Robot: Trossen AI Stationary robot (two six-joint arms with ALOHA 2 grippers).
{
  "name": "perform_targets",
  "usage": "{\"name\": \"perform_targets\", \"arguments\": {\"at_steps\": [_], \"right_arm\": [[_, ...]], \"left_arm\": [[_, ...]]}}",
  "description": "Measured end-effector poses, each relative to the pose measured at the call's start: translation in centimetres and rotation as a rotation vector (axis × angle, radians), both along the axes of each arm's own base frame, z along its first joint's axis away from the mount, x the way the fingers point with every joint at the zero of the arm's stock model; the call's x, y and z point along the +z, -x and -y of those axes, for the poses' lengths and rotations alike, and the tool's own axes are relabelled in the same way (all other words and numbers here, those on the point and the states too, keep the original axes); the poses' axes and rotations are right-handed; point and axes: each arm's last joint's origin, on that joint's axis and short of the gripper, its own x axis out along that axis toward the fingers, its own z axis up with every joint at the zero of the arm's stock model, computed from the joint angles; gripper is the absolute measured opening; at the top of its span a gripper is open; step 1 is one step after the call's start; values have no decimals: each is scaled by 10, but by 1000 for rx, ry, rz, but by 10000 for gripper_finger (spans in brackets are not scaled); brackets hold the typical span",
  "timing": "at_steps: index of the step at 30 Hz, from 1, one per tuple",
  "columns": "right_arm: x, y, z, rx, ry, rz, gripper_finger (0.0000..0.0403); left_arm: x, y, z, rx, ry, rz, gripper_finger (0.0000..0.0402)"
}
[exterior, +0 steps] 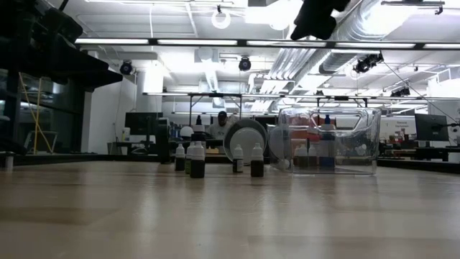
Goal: Pick & Place food coloring
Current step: Put the small black food coloring bottle into the transparent bin
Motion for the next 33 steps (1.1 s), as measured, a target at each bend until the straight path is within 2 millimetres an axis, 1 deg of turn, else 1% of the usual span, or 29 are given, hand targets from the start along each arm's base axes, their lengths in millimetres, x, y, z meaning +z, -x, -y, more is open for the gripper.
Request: {"name": "perform_targets", "arguments": {"at_steps": [4, 9, 12, 15, 19, 24, 28, 33], "right_arm": [[9, -11, -2, 32, 13, -15, 161], [23, -31, -4, 115, 49, -73, 161], [25, -46, -7, 179, 54, -123, 161], [21, -62, -10, 244, 62, -172, 161], [6, -82, -13, 298, 64, -238, 161], [-25, -103, -14, 307, 61, -324, 161], [-52, -116, -13, 289, 84, -402, 161], [-76, -126, -11, 280, 87, -469, 161]], "left_arm": [[0, 0, 0, 0, 0, 0, 278], [0, 0, 0, 0, 0, 0, 278], [0, 0, 0, 0, 0, 0, 278], [0, 0, 0, 0, 0, 0, 278], [0, 0, 0, 0, 0, 0, 278], [0, 0, 0, 0, 0, 0, 278], [0, 0, 0, 0, 0, 0, 278], [0, 0, 0, 0, 0, 0, 278]]}}
